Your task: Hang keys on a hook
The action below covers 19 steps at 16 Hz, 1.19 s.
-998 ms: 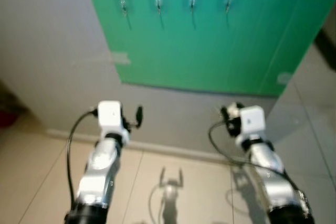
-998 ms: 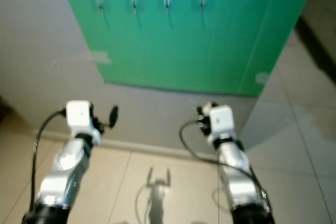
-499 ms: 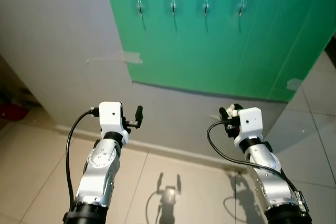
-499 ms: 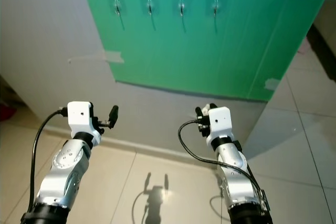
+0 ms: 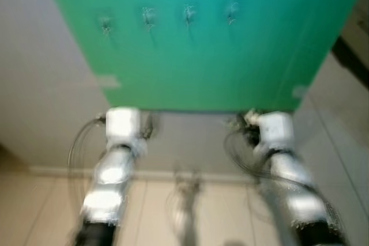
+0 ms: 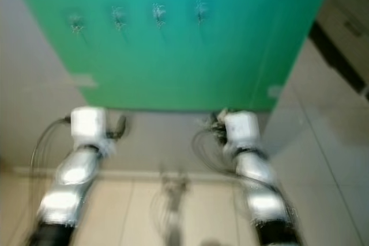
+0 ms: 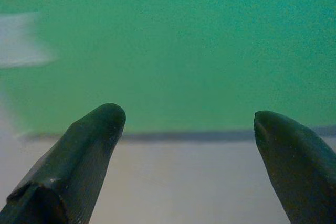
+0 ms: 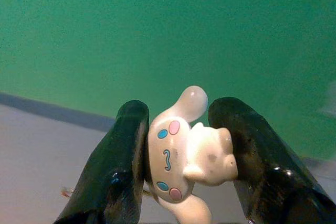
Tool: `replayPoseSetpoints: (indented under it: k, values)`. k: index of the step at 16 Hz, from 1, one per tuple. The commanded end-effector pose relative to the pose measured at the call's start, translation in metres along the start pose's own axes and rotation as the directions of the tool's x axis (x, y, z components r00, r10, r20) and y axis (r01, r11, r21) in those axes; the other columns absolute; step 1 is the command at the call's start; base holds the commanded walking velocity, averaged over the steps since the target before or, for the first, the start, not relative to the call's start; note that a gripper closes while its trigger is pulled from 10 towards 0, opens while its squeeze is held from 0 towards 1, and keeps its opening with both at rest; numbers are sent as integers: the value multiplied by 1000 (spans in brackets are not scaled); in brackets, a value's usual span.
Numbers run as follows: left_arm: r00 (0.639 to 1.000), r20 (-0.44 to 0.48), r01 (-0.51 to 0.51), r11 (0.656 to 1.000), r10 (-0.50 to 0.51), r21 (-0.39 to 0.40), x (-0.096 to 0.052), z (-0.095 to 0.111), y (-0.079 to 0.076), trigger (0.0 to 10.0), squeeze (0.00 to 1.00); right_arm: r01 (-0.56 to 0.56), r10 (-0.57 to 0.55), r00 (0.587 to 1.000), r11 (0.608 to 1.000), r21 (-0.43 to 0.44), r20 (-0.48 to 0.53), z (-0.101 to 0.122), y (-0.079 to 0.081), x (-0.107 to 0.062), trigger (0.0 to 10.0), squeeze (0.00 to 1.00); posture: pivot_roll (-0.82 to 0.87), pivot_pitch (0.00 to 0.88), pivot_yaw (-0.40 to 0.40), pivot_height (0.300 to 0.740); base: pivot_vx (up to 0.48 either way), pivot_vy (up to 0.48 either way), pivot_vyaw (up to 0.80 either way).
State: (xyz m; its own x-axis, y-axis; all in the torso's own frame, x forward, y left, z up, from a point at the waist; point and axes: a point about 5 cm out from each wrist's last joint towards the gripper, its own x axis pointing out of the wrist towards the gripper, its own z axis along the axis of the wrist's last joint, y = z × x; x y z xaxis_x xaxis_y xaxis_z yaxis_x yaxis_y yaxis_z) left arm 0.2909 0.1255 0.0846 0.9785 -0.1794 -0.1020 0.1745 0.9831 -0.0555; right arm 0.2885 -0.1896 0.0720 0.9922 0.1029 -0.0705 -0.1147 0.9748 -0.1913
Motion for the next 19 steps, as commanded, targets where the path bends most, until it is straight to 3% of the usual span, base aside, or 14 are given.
replayPoseSetpoints:
  k: [1,5,10,19]
  values:
    - [998,-16,-57,998,58,34,-6,-4,21,10000,0,-53,53,995,999,2,80,24,17,14,10000,0,-125,0,80,740,0,0,0]
    - [997,-15,-75,997,75,23,-6,-4,22,10000,0,-51,59,982,998,-48,180,70,3,43,10000,0,-115,0,68,740,0,0,0]
    - [995,-16,-94,996,94,7,-7,-6,24,10000,0,-99,114,957,993,-70,267,118,-1,63,10000,0,-93,0,44,740,0,0,0]
    - [996,-22,-90,996,90,1,-4,-7,21,10000,0,-102,134,914,990,-102,383,179,-11,78,10000,0,-97,0,45,740,0,0,0]
